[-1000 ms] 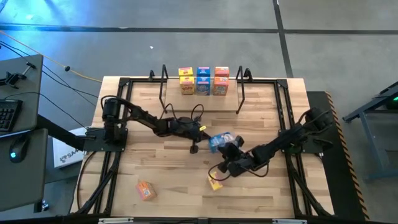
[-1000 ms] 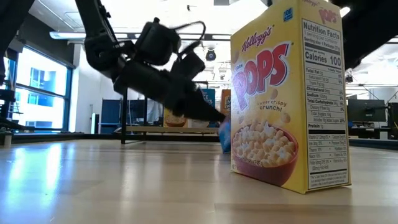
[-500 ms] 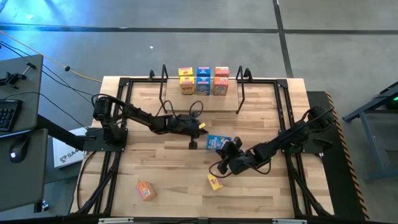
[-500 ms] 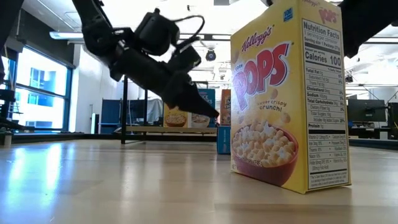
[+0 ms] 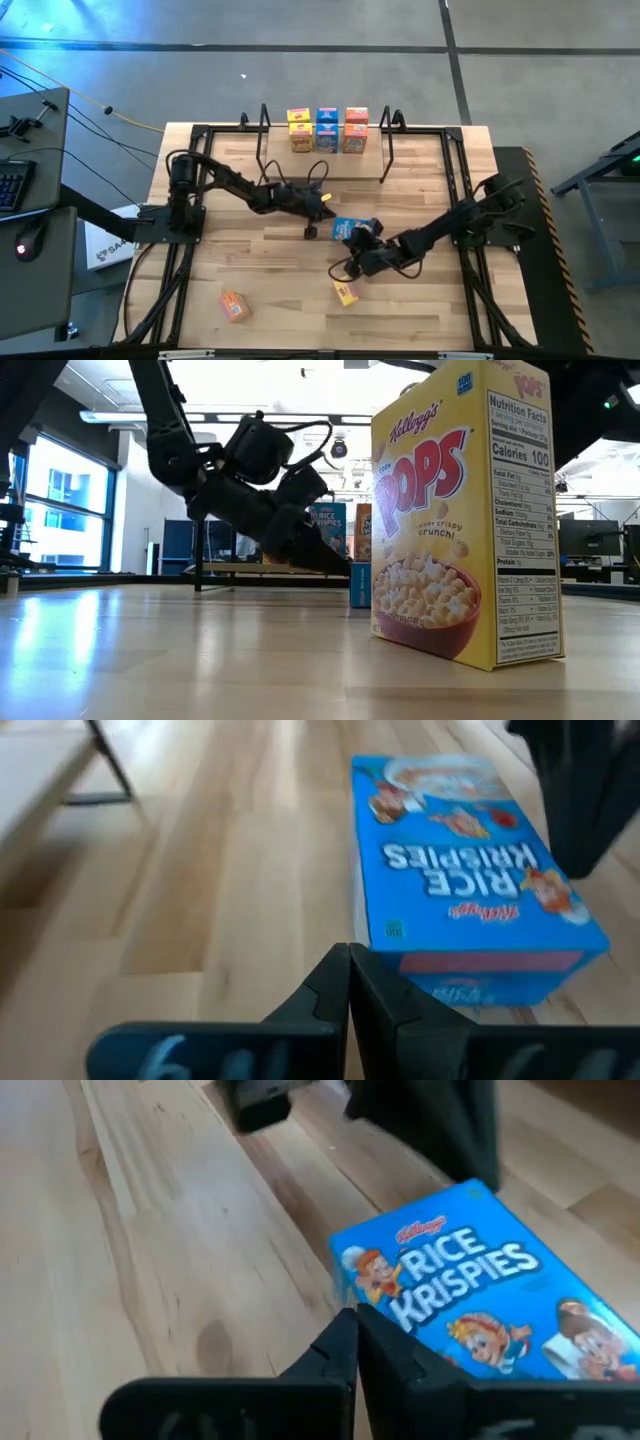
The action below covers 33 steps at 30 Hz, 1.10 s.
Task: Stack cereal on shelf
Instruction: Put the blue cereal box on the shelf aligned with the other blue cereal box
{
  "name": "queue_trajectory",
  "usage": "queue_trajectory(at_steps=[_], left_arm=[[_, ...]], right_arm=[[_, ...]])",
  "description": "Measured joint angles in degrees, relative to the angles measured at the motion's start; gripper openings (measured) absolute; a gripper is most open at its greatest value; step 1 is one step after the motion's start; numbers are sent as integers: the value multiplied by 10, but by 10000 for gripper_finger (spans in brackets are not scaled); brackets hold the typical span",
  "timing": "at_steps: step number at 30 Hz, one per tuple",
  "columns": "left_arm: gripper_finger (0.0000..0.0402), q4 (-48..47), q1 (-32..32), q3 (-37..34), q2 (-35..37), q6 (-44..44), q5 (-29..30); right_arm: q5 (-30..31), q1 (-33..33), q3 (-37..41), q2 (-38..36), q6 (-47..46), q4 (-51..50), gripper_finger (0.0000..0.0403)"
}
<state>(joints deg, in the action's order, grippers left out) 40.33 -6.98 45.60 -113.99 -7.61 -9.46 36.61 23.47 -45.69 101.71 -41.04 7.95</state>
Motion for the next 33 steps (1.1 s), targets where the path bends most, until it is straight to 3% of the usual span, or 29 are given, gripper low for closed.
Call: queue_trajectory(at_steps=[8,14,18,33], left_arm=[[0,-5,13,0,-8,-4,-14],[0,-31,20,0,-9,-2,-30],[0,-30,34,0,-9,-7,-27],[0,-10,55,-1,-8,-15,-9]], right_arm=[[23,8,0,-7,-11,-41,0],[58,52,0,-40,-50,-100,0],[46,71,0,-35,-50,-93,0],[53,41,0,4,-5,-29,0]])
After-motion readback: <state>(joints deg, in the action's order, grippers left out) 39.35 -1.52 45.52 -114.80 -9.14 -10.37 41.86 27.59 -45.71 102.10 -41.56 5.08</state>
